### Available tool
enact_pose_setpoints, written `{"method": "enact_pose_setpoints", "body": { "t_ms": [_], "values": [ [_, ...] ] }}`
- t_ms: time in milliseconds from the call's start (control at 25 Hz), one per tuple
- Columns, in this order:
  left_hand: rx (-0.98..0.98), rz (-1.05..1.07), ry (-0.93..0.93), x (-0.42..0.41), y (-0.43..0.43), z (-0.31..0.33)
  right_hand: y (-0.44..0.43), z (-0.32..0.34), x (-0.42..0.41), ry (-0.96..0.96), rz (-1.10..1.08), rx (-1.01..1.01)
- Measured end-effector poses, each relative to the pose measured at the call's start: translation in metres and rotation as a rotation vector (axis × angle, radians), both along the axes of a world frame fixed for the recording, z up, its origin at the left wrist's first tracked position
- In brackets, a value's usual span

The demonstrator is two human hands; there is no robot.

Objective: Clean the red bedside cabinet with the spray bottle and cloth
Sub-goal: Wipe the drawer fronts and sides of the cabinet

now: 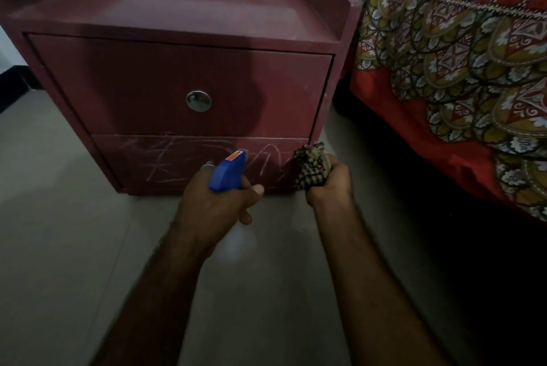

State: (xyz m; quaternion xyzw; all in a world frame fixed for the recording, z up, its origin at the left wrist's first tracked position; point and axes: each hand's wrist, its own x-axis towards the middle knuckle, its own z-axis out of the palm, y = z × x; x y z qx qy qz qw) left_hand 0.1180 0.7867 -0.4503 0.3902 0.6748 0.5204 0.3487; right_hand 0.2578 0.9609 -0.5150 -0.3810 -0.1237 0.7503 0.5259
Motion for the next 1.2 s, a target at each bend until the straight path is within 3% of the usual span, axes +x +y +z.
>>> {"method": "enact_pose_setpoints", "body": {
  "t_ms": [320,960,1200],
  "values": [
    [0.030,-0.051,0.001,0.009,-0.011,0.012,0.000,0.026,-0.005,-0.105,0.026,0.031],
    [0.189,-0.088,0.081,0.009,-0.015,0.043,0.006,0.084,-0.019,0.029,0.018,0.183],
    [0.173,-0.097,0.085,0.011,-0.017,0.046,-0.009,0.076,-0.022,0.044,-0.033,0.085]
  ]
}}
